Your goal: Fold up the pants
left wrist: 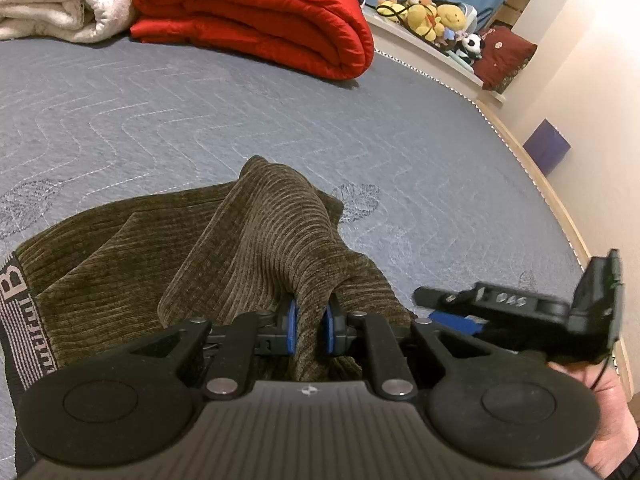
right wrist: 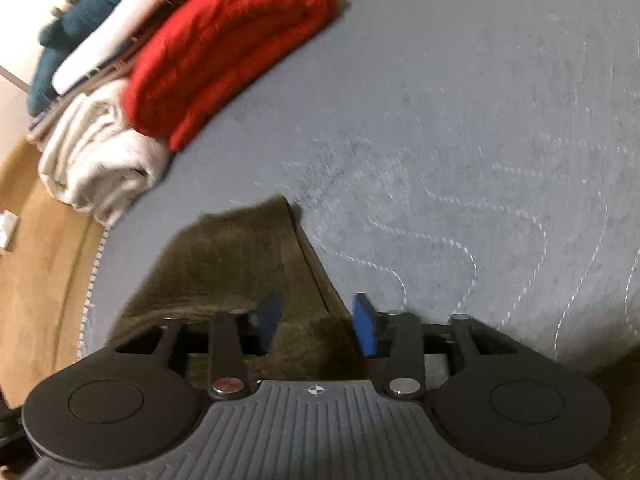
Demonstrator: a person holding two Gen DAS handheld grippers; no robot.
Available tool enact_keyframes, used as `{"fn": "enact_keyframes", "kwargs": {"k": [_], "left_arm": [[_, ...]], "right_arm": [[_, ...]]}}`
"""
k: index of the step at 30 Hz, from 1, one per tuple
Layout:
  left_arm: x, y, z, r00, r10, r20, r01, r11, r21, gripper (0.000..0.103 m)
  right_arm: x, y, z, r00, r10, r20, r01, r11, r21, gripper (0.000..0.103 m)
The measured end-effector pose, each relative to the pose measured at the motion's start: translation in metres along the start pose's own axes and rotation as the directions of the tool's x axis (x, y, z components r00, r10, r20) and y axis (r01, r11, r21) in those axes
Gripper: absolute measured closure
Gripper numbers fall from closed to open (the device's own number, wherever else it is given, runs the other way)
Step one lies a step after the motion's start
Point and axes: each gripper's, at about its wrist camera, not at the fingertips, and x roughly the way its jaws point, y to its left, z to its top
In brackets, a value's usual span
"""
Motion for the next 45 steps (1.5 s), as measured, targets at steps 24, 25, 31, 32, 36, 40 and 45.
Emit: {"fn": "enact_keyframes", "kwargs": {"k": [24, 25, 31, 32, 36, 40, 45], "left_arm": [[-0.024, -0.023, 0.007, 0.963, -0.19, 0.191, 0.176, 0.981, 0.088, 0.053], [-0.022, -0.025, 0.006, 0.963, -0.193, 0.187, 0.179, 0.98, 0.09, 0.053], [0.02, -0.041, -0.008, 0.983, -0.163, 0.086, 0.149, 0.977, 0.152, 0.053], [0.027, -0.044, -0.011, 0.985, -0.159, 0.066, 0.147, 0.975, 0.169, 0.053], [0.054, -0.056, -0.025, 0.991, -0.135, -0.004, 0.131, 0.959, 0.249, 0.051], [0.074, -0.063, -0.036, 0.996, -0.09, -0.019, 0.091, 0.945, 0.314, 0.039], [0.089, -0.06, -0.037, 0.997, -0.063, -0.041, 0.072, 0.951, 0.3, 0.039]], "right_arm": [[-0.181, -0.074, 0.072, 0.811, 0.204, 0.549, -0.245, 0.97, 0.001, 0.088], [-0.199, -0.102, 0.077, 0.779, 0.111, 0.617, -0.198, 0.978, 0.073, 0.088], [-0.232, -0.236, 0.078, 0.685, -0.412, 0.6, 0.143, 0.885, 0.443, 0.087], [-0.229, -0.254, 0.076, 0.705, -0.432, 0.562, 0.145, 0.864, 0.482, 0.086], [-0.214, -0.278, 0.073, 0.749, -0.462, 0.476, 0.217, 0.849, 0.482, 0.079], [-0.207, -0.288, 0.075, 0.793, -0.424, 0.437, 0.216, 0.867, 0.449, 0.052], [-0.207, -0.282, 0.074, 0.761, -0.503, 0.409, 0.289, 0.828, 0.48, 0.052]]}}
